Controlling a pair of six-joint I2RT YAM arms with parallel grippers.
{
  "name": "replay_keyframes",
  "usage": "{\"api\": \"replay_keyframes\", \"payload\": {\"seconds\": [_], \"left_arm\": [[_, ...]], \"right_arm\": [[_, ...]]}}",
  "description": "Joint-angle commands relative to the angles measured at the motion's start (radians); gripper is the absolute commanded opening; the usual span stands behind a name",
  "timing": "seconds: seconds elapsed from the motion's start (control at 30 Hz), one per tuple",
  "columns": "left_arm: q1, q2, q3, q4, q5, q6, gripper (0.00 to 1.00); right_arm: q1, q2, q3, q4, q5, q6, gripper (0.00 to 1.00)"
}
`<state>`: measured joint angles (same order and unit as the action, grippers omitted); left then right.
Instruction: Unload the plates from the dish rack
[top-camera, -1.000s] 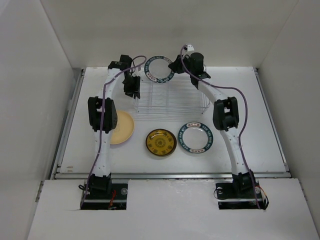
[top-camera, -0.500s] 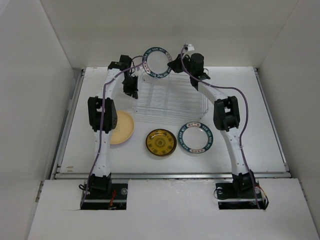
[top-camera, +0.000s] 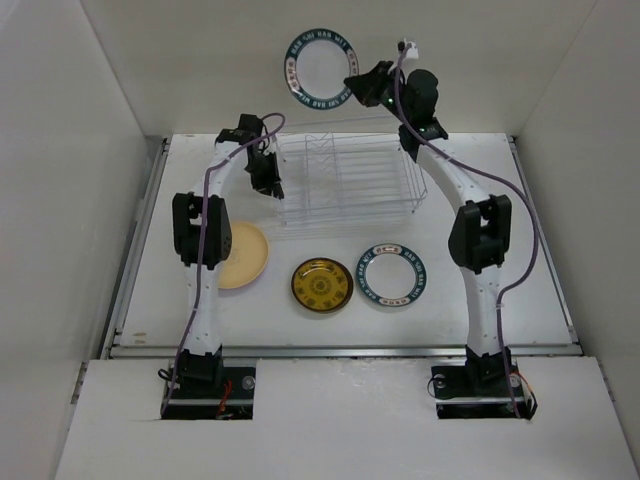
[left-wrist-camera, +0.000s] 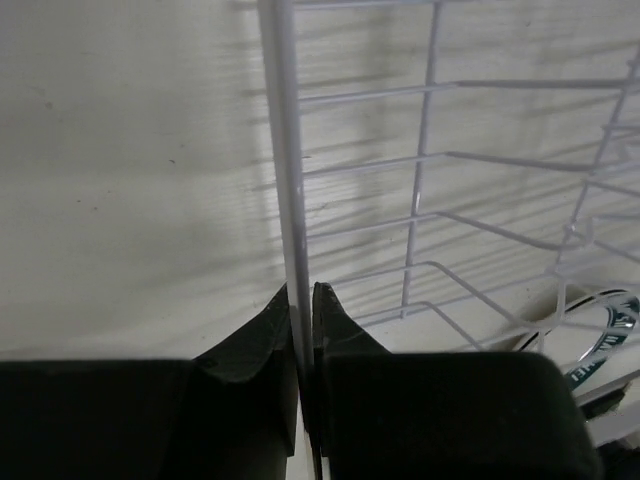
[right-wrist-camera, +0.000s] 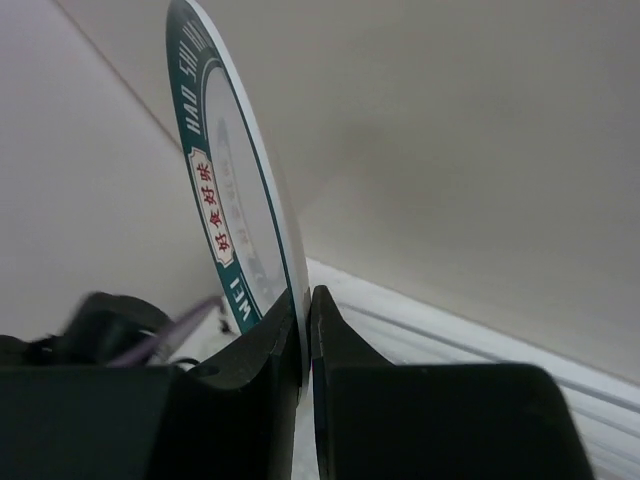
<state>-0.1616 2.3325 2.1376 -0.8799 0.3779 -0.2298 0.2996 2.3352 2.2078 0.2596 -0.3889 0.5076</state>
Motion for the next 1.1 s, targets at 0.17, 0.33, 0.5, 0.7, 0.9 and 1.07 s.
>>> {"api": "replay_keyframes", "payload": {"seconds": [0.17,0.33,0.5,0.7,0.9,1.07], "left_arm": [[-0.009,-0.075,-0.025,0.061,0.068,-0.128,0.0],[-0.018,-0.027,0.09,-0.013,0.047,0.016,0.0],[-0.018,0.001,0.18,-0.057,-0.01,0.131,0.0],[-0.018,0.001,0.189,-0.037,-0.04,0.196,0.0],[-0.018,0.01,0.209,-0.028,-0.051,0.231,0.0],[-0.018,0.001,0.19,-0.028,-0.039,0.231,0.19]], "right_arm": [[0.015,-0.138,-0.008,0.069,-0.056,0.068,0.0],[0.004,-0.339,-0.221,0.023,-0.131,0.077,0.0],[-0.065,-0.569,-0.435,-0.233,-0.341,0.036,0.0],[-0.132,-0.848,-0.731,-0.486,-0.299,-0.015,0.0],[-0.142,-1.092,-0.948,-0.775,-0.214,-0.014,0.0],[-0.161,-1.212,-1.25,-0.766,-0.103,0.121,0.0]]}}
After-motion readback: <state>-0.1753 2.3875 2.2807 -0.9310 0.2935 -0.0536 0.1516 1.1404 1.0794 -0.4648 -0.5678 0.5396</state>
